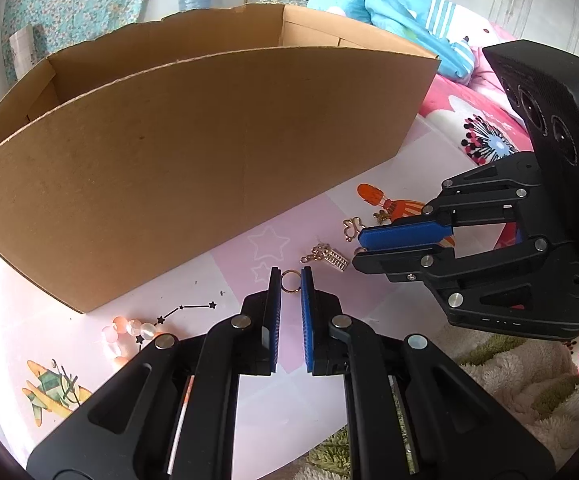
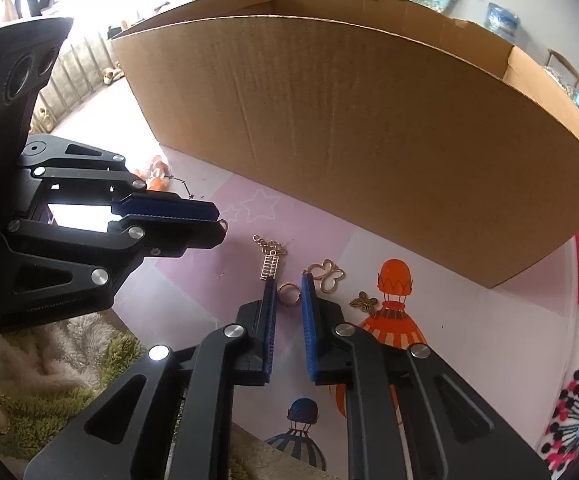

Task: Organize jewelry
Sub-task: 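Carry the gold ring in the left gripper over the box, then open the left gripper to drop the ring into the box, then move both tools back over the table toward the remaining gold charms, then close the left gripper on the gold spring charm, then move the right tool to the gold butterfly charm while the left gripper holds the spring charm, then close the right gripper on the gold butterfly charm, then carry both charms over the box and open both grippers to drop them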

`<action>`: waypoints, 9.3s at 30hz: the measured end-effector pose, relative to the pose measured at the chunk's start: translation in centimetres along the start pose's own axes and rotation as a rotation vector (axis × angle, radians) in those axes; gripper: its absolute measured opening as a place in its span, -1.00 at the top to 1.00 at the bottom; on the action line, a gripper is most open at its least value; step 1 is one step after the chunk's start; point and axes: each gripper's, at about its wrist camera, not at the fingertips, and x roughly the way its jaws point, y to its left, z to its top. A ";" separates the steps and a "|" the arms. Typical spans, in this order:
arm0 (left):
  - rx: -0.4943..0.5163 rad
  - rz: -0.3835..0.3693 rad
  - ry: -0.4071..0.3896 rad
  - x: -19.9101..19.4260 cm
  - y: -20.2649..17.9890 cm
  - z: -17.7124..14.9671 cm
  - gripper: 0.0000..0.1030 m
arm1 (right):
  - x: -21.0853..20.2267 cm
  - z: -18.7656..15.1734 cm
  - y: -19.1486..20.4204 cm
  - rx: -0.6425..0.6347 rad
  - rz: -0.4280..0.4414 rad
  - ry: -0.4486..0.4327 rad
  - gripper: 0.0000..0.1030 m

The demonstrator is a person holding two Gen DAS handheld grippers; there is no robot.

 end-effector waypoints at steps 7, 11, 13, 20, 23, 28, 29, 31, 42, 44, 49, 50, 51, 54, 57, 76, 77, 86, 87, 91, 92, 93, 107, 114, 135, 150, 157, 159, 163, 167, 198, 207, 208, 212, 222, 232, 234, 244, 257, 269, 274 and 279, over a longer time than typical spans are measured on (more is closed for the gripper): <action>0.008 0.001 -0.003 0.0 -0.2 0.0 0.83 | -0.2 -0.4 -0.1 0.040 0.000 -0.017 0.75; 0.012 0.010 -0.016 -0.7 -0.4 0.2 0.83 | -1.7 -0.8 -0.7 0.055 -0.007 -0.039 0.75; 0.010 0.005 -0.031 -1.4 -0.5 0.3 0.83 | -2.6 -0.9 -0.9 0.054 -0.014 -0.055 0.75; 0.005 -0.066 -0.144 -6.2 -0.7 2.5 0.83 | -8.9 0.5 -1.8 0.055 -0.007 -0.211 0.75; 0.028 -0.084 -0.209 -8.4 -0.6 4.5 0.83 | -11.1 2.3 -2.4 0.034 0.003 -0.294 0.75; 0.067 -0.054 -0.208 -9.3 1.3 9.4 0.83 | -12.6 7.4 -4.2 -0.008 0.051 -0.333 0.75; 0.064 -0.056 -0.184 -8.9 2.0 10.3 0.83 | -12.1 8.4 -4.4 -0.011 0.071 -0.308 0.75; 0.043 -0.067 -0.095 -7.1 3.8 12.8 0.83 | -10.2 10.8 -5.5 -0.006 0.136 -0.222 0.75; -0.101 -0.084 0.392 6.6 10.9 18.9 0.83 | 2.9 15.7 -7.8 -0.029 0.169 0.310 0.75; -0.100 -0.068 0.434 8.1 11.1 18.8 0.83 | 4.3 15.7 -7.7 -0.037 0.158 0.353 0.75; -0.119 -0.062 0.475 10.2 11.5 18.6 0.83 | 5.7 15.5 -7.8 -0.031 0.165 0.402 0.75; -0.116 -0.061 0.474 10.4 11.4 18.7 0.83 | 5.6 15.6 -7.8 -0.033 0.154 0.398 0.75; -0.113 -0.059 0.475 10.5 11.3 18.7 0.83 | 5.5 15.6 -7.7 -0.039 0.143 0.395 0.74; -0.102 -0.052 0.476 10.6 10.9 18.7 0.82 | 5.5 15.5 -7.6 -0.024 0.138 0.400 0.73; -0.113 -0.060 0.489 11.1 10.8 18.6 0.71 | 5.5 15.6 -8.1 0.010 0.154 0.391 0.73; -0.099 -0.045 0.050 -6.0 9.0 18.9 -0.35 | -10.6 13.6 -8.4 0.190 0.035 -0.185 -0.26; -0.102 -0.045 0.013 -7.4 8.7 18.0 -0.41 | -11.9 12.4 -7.7 0.209 0.020 -0.239 -0.40; -0.147 -0.036 -0.176 -12.9 6.1 10.1 -0.75 | -13.5 5.3 -4.0 0.336 -0.158 -0.366 -0.85; -0.168 -0.041 -0.180 -13.1 5.8 9.1 -0.75 | -13.7 4.3 -3.8 0.350 -0.179 -0.364 -0.87; -0.250 -0.057 -0.136 -10.8 4.4 5.3 -0.75 | -13.8 1.7 -2.8 0.370 -0.223 -0.328 -0.87; -0.256 -0.052 -0.131 -10.3 4.1 4.7 -0.75 | -14.0 1.2 -2.7 0.368 -0.237 -0.318 -0.87; -0.263 -0.044 -0.125 -9.7 3.7 4.0 -0.75 | -14.2 0.7 -2.6 0.367 -0.261 -0.307 -0.87; -0.132 0.053 -0.072 -4.7 -0.3 0.8 -0.75 | -12.0 -4.4 -4.0 0.358 -0.350 -0.258 -0.87; -0.058 0.071 -0.034 -1.7 -1.8 0.8 -0.41 | -8.6 -5.3 -5.5 0.488 -0.215 -0.206 -0.87; 0.044 0.024 0.057 1.7 -3.5 1.9 0.59 | -3.9 -3.6 -4.3 0.448 -0.098 -0.158 -0.48; 0.116 0.094 0.073 2.7 -4.1 1.3 0.82 | -4.1 -3.5 -4.5 0.462 -0.105 -0.166 -0.48; 0.093 0.099 0.069 1.4 -3.1 0.8 0.90 | -4.3 -3.5 -4.6 0.463 -0.105 -0.172 -0.47; 0.079 0.092 0.050 0.5 -2.8 0.8 0.90 | -4.3 -3.5 -4.6 0.462 -0.105 -0.172 -0.48; 0.040 0.062 0.002 -1.4 -2.2 1.1 0.90 | -4.3 -3.5 -4.5 0.460 -0.105 -0.171 -0.47; 0.005 0.026 -0.056 -3.0 -1.9 1.7 0.90 | -4.5 -3.4 -4.4 0.454 -0.100 -0.178 -0.47; -0.064 0.005 -0.051 -1.3 0.2 0.9 0.90 | -1.1 -0.7 -1.5 0.305 -0.096 -0.110 0.48; -0.079 -0.004 -0.054 -1.5 0.9 0.8 0.90 | 0.3 -0.2 -1.0 0.286 -0.113 -0.074 0.48; -0.080 -0.005 -0.054 -1.5 1.0 0.7 0.90 | 0.4 -0.2 -1.1 0.284 -0.115 -0.070 0.48; -0.083 -0.013 -0.048 -1.3 1.1 0.7 0.90 | 0.8 0.1 -0.9 0.254 -0.113 -0.052 0.48; -0.087 -0.015 -0.045 -1.2 1.2 0.9 0.90 | 0.8 0.4 -0.7 0.176 -0.100 -0.025 0.53; -0.085 -0.013 -0.046 -1.2 1.2 1.0 0.90 | 1.2 0.6 -1.2 0.178 -0.082 -0.020 0.61; -0.085 -0.012 -0.048 -1.2 1.2 0.9 0.90 | 1.0 0.5 -1.4 0.187 -0.076 -0.022 0.61; -0.083 -0.007 -0.054 -1.3 0.9 0.8 0.90 | 0.2 0.2 -2.0 0.196 -0.068 -0.022 0.77; -0.075 -0.012 -0.057 -1.5 0.6 0.7 0.90 | 0.4 1.1 -2.1 0.158 -0.054 0.013 0.43; -0.088 -0.018 -0.056 -1.4 1.2 0.9 0.90 | 1.5 2.2 -2.2 0.111 -0.046 0.108 0.61; -0.090 -0.021 -0.058 -1.3 1.4 0.9 0.90 | 1.6 2.3 -2.0 0.120 -0.044 0.104 0.61; -0.090 -0.022 -0.060 -1.3 1.4 0.9 0.90 | 1.3 2.1 -2.1 0.134 -0.043 0.100 0.61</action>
